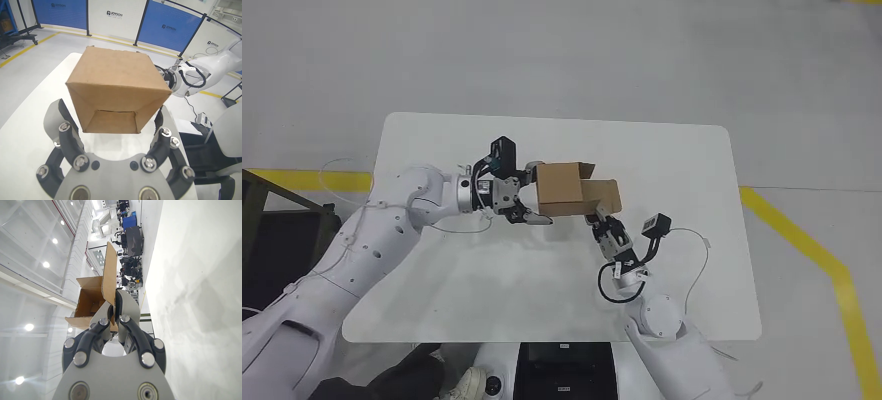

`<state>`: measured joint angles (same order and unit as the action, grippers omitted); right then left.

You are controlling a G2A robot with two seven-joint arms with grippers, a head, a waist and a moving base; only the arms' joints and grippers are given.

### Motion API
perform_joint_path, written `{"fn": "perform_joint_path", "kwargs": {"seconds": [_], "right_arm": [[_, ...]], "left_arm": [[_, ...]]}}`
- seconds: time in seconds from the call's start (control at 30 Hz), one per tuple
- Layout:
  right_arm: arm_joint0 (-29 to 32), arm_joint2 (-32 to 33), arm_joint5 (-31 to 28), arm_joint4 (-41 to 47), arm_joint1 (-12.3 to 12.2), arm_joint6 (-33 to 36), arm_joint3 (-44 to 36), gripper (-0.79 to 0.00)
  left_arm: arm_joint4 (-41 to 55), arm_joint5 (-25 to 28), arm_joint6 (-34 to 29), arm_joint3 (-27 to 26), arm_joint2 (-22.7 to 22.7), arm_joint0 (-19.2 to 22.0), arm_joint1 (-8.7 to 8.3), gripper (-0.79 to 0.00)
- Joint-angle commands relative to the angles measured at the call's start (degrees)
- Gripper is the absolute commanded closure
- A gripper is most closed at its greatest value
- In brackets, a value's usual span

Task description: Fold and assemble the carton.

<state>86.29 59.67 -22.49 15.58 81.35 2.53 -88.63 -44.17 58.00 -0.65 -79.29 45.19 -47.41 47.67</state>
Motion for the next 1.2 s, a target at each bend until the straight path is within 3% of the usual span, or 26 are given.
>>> {"fn": "perform_joint_path", "kwargs": {"seconds": [0.0,0.33,0.4,0.5,0.63,0.9,1.0,1.03,1.13,1.17], "right_arm": [[0.0,-0.1,-0.1,-0.3,0.1,-0.1,0.0,0.0],[-0.4,-0.8,0.3,-1.3,0.4,-0.6,0.1,0.0],[-0.4,-0.8,0.4,-1.5,0.5,-0.7,0.1,0.0],[-0.4,-0.8,0.3,-1.9,0.6,-1.0,0.1,0.0],[-0.4,-0.8,0.2,-2.2,0.6,-1.2,0.1,0.0],[-0.5,-0.9,0.2,-2.8,0.8,-1.5,0.1,0.0],[-0.5,-1.0,0.2,-3.0,0.9,-1.6,0.1,-0.114],[-0.5,-1.0,0.1,-3.0,1.0,-1.7,0.1,-0.219],[-0.5,-1.0,0.1,-3.1,1.0,-1.8,0.2,-0.382],[-0.5,-1.0,0.1,-3.1,1.1,-1.8,0.2,-0.496]], "left_arm": [[0.5,0.0,0.5,0.1,-0.3,0.2,-0.22,-0.785],[2.0,0.0,1.7,0.7,-2.1,1.2,-1.2,-0.779],[2.5,0.0,1.7,0.7,-2.7,1.5,-1.32,-0.763],[3.1,0.0,1.7,0.8,-3.5,2.1,-1.51,-0.653],[3.6,0.0,1.9,1.2,-4.6,2.7,-1.77,-0.594],[4.3,0.0,3.1,1.9,-6.3,3.9,-2.34,-0.594],[4.6,0.0,3.8,2.0,-6.9,4.3,-2.58,-0.585],[4.5,0.0,4.0,2.1,-7.1,4.4,-2.67,-0.557],[4.6,0.0,4.7,2.2,-7.8,4.8,-2.91,-0.523],[4.7,0.0,5.0,2.4,-8.0,4.9,-2.99,-0.526]]}}
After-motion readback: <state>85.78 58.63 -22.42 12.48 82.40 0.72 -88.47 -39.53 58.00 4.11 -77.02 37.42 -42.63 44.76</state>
